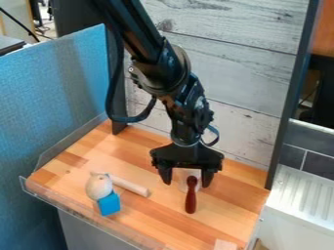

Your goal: Place the ball on the container

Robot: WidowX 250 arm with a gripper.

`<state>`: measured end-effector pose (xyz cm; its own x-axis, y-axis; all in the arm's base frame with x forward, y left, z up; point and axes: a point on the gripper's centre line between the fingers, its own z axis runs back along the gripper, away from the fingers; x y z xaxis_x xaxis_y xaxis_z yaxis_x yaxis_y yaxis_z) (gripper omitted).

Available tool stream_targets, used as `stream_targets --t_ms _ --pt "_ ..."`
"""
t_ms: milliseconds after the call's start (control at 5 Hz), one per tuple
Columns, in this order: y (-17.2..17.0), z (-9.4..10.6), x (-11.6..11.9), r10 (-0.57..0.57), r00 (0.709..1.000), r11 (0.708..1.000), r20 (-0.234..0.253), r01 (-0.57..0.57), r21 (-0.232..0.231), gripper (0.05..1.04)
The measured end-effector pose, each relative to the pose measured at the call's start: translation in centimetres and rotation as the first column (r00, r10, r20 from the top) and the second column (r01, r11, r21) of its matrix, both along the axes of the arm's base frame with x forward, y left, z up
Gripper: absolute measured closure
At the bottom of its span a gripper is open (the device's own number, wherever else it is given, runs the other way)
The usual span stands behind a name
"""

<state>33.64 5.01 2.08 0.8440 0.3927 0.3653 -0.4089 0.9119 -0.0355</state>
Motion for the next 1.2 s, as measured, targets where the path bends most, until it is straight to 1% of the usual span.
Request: stream_targets --t_ms 200,400,600,800,1000,1200 --pt "-0.1 -0.9 -0.4 -0.002 1.0 1.0 -0.029 0.002 -0.006 0.083" --pt "0.9 -0.5 -1.5 0.014 0.999 0.999 -0.053 -0.016 -0.045 0.083" --pt "2.2 1.0 -2.5 0.024 0.998 0.998 -0.057 -0.027 -0.058 0.083" --pt "4.1 1.9 -4.5 0.089 0.994 0.996 -0.061 -0.09 -0.02 0.083" --pt "5.9 1.7 -6.1 0.207 0.97 0.978 -0.129 -0.205 0.03 0.083" --pt "7.8 1.2 -7.1 0.406 0.907 0.913 -0.114 -0.397 0.096 0.083"
